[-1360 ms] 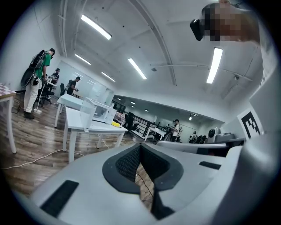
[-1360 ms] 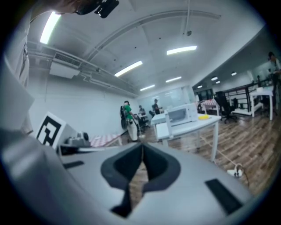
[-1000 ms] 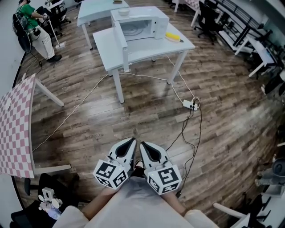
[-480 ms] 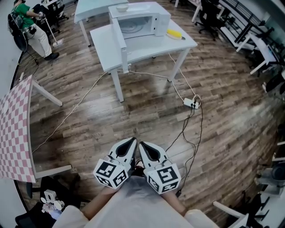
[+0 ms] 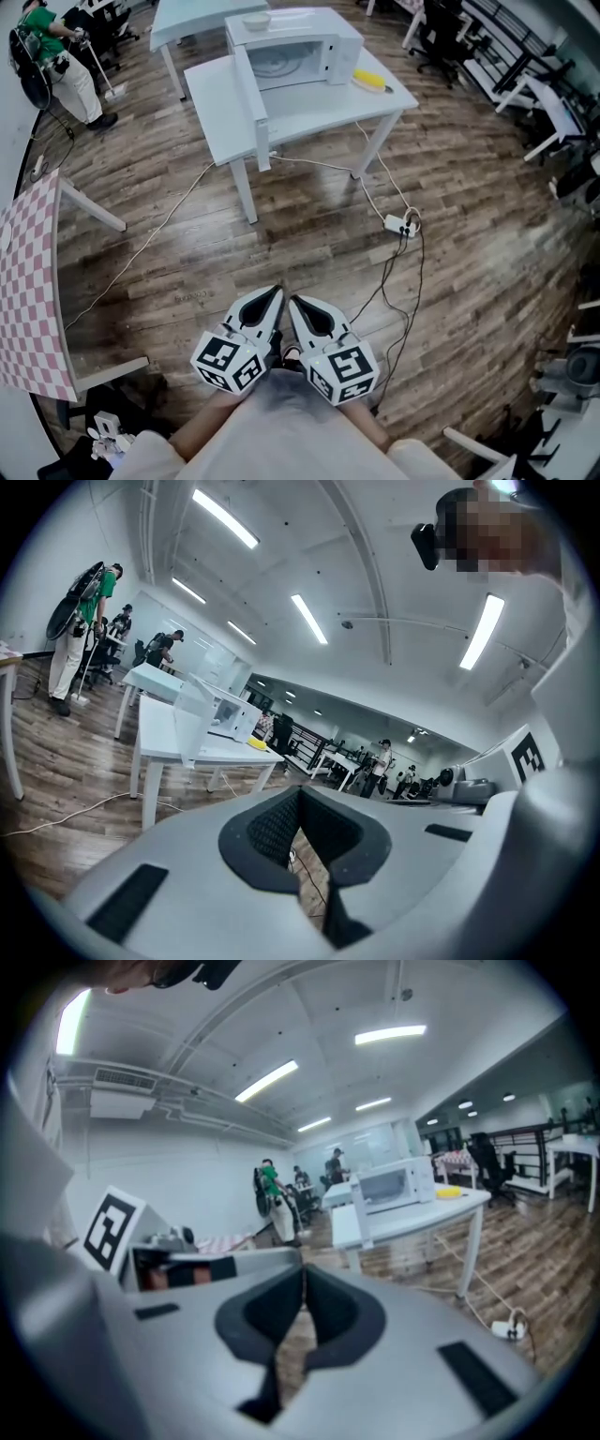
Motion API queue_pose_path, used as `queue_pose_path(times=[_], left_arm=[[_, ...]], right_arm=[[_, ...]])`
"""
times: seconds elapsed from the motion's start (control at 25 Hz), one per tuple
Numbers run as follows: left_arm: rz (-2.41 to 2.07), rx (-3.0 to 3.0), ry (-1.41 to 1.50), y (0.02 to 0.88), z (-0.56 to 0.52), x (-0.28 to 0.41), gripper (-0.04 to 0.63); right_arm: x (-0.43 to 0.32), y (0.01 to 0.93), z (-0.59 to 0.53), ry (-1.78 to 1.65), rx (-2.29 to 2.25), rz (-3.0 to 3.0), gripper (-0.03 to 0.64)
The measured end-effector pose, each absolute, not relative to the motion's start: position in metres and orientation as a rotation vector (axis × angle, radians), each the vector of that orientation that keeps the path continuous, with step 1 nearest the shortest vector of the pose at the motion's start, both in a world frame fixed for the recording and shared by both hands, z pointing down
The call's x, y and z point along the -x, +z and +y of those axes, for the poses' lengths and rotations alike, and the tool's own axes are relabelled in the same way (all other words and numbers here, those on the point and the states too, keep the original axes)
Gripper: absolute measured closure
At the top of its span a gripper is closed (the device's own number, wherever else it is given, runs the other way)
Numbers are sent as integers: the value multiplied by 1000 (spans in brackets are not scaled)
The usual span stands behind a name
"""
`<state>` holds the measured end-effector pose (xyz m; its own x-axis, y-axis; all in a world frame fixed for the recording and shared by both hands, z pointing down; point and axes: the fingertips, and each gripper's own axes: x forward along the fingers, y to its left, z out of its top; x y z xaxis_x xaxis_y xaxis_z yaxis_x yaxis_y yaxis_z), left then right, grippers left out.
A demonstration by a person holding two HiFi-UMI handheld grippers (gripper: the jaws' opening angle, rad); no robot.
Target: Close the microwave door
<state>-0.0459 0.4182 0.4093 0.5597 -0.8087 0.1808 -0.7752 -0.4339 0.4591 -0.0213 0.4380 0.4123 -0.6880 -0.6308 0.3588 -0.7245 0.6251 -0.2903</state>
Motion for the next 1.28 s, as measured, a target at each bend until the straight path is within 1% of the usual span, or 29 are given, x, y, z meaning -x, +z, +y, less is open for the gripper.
queue_pose_path(times=[0.88,1.12,1.28], left_arm=[[-1297,-2368,-201,373,308,125,578],[-1244,-2386,-232,374,295,133,578],[-1202,-2380,-237,378,296,131,578]], right_arm=[[97,377,331,465,-1085,-2669,594],[113,382,323,446,-1090,-2657,594],[110,389,325,464,-1106,-2629,594]])
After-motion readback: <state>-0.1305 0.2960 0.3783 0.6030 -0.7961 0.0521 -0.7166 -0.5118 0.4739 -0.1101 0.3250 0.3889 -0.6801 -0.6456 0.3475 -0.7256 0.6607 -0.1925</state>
